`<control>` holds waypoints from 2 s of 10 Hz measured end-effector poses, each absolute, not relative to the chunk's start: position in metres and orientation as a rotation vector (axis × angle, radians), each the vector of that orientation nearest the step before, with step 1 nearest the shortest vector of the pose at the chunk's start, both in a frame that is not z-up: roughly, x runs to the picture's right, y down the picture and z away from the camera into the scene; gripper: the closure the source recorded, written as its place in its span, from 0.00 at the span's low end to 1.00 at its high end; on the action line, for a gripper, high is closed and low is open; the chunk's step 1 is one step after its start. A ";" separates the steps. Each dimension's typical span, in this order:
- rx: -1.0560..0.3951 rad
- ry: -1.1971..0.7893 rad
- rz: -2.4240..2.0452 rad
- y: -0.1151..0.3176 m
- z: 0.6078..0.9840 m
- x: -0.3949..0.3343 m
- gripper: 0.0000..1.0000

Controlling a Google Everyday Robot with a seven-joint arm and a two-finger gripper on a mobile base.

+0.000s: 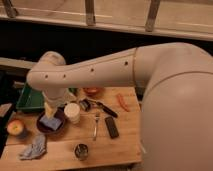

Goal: Wipe red bowl with towel

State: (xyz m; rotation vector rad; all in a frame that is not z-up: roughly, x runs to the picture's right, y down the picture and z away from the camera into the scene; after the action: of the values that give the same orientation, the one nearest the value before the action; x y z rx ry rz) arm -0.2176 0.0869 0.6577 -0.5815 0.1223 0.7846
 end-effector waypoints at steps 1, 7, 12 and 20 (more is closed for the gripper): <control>-0.604 0.098 0.735 0.095 0.658 -0.244 0.20; -0.777 -0.052 0.411 0.159 0.647 -0.336 0.20; -0.804 -0.096 0.325 0.171 0.638 -0.347 0.20; -0.908 -0.104 0.152 0.228 0.683 -0.407 0.20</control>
State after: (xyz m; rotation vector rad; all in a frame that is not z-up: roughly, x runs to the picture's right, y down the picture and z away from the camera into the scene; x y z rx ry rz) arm -0.4071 0.2278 0.6829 -0.9082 -0.1040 0.1524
